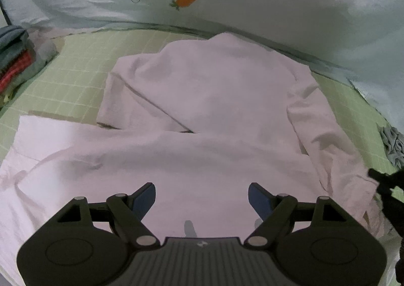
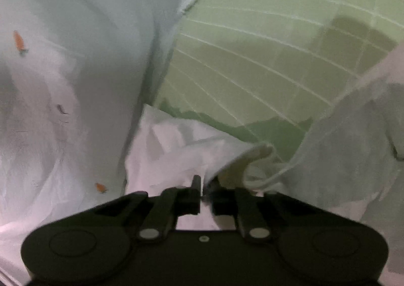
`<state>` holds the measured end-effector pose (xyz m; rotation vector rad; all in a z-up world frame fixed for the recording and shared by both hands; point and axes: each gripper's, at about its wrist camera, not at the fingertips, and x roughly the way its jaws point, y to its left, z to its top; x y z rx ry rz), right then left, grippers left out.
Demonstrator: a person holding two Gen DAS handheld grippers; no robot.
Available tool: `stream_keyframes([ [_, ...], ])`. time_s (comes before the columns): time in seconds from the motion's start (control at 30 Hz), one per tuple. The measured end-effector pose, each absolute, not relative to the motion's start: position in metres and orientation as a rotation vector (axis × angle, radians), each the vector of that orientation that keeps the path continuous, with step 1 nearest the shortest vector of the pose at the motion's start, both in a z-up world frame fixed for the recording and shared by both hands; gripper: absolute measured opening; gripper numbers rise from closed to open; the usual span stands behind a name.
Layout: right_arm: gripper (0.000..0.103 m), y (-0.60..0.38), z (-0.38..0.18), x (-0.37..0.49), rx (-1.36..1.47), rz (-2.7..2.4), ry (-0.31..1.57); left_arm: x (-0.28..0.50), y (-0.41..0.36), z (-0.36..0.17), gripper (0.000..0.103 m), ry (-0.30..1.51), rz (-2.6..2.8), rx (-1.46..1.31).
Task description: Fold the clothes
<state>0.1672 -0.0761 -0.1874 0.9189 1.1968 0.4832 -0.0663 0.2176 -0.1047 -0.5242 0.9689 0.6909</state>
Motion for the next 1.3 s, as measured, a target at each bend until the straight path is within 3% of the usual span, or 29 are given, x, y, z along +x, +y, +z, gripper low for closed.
stream_keyframes([
  [0.1,0.006,-0.084,-0.171,0.175,0.999,0.551,1.149,-0.066,0.218,-0.103,0.081,0.972,0.701,-0.526],
  [0.23,0.005,-0.099,-0.116,0.205,1.022,0.639,0.951,-0.063,0.221,-0.104,0.081,0.984,0.717,-0.523],
  [0.43,0.009,-0.119,-0.039,0.296,0.666,0.527,0.543,-0.058,0.224,-0.106,0.081,1.001,0.739,-0.514],
  [0.6,0.042,-0.121,-0.048,0.338,0.248,0.283,0.562,-0.055,0.228,-0.107,0.081,1.006,0.763,-0.517],
  [0.63,0.068,-0.126,-0.051,0.336,0.207,0.260,0.553,-0.055,0.229,-0.107,0.081,1.007,0.768,-0.517],
  [0.7,0.088,-0.152,-0.065,0.313,0.218,0.242,0.557,-0.055,0.230,-0.110,0.081,1.017,0.774,-0.519],
  [1.0,0.088,-0.253,-0.166,0.193,0.279,-0.016,0.811,-0.043,0.215,-0.114,0.081,1.054,0.688,-0.471],
  [1.23,0.088,-0.276,-0.201,0.137,0.479,-0.044,0.927,-0.049,0.193,-0.101,0.081,1.013,0.663,-0.442],
  [1.3,0.084,-0.273,-0.203,0.131,0.485,-0.004,0.911,-0.056,0.190,-0.099,0.081,1.004,0.679,-0.454],
])
